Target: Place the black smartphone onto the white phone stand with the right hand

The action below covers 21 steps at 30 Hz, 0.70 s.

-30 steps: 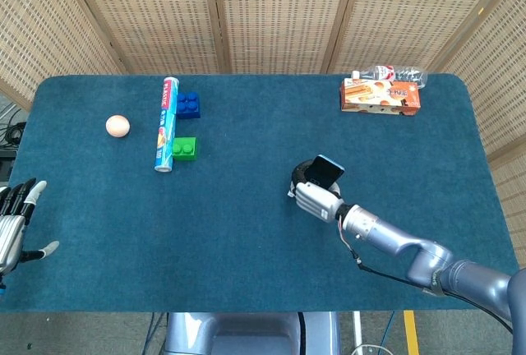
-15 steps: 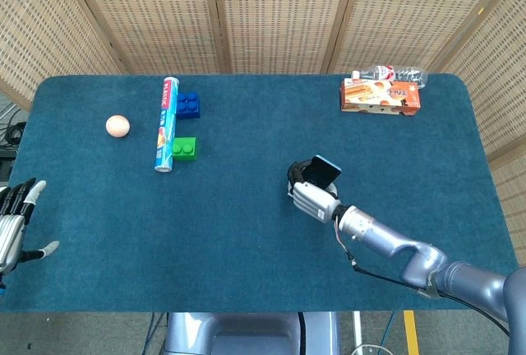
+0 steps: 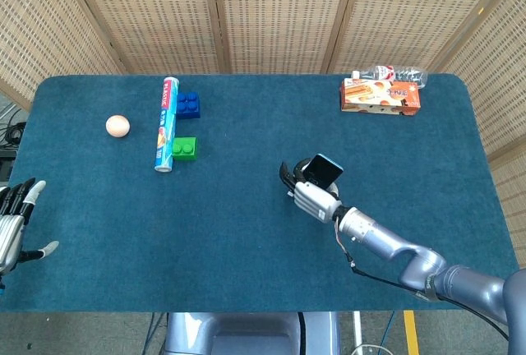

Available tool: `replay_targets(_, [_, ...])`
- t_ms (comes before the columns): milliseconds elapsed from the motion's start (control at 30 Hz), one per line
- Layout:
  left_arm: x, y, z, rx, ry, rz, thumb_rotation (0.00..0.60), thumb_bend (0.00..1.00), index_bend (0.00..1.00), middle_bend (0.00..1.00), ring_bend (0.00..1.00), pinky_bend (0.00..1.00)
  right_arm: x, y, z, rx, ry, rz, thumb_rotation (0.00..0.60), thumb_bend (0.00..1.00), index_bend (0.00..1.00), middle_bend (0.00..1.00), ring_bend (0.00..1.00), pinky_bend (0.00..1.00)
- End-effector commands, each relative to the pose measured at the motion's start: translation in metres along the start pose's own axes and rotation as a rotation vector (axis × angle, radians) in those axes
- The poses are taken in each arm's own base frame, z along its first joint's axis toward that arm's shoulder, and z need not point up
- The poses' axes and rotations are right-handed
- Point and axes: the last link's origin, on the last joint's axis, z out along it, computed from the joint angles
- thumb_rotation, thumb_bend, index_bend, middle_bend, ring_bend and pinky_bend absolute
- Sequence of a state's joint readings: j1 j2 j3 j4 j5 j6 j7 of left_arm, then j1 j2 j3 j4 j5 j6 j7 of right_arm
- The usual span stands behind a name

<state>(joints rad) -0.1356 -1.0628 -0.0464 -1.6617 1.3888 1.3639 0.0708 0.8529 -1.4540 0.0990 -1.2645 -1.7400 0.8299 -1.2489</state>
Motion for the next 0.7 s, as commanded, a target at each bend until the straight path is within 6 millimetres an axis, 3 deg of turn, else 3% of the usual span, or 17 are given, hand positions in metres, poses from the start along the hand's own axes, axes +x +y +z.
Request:
replay_targets(33, [0.0000, 0.0001, -0.0001, 0.000, 0.000, 0.000, 0.600, 0.00, 0.00, 0.00, 0.00, 0.00, 0.0007, -0.0009, 0.0002, -0.006, -0.003, -0.003, 0.600, 0.44, 0.28, 0.05, 0.03, 0.29])
replay_targets(333, [0.0005, -0.0001, -0.0001, 0.001, 0.001, -0.003, 0.600, 0.00, 0.00, 0.00, 0.00, 0.00, 0.0045, -0.0028, 0.0026, -0.011, -0.005, -0.003, 0.600, 0.44, 0.26, 0.02, 0.00, 0.19])
replay_targets(700, [0.0016, -0.0015, -0.0006, 0.000, 0.003, -0.008, 0.600, 0.00, 0.00, 0.00, 0.00, 0.00, 0.0040, -0.0027, -0.0021, -0.020, -0.014, 0.005, 0.600, 0.44, 0.23, 0.00, 0.00, 0.19])
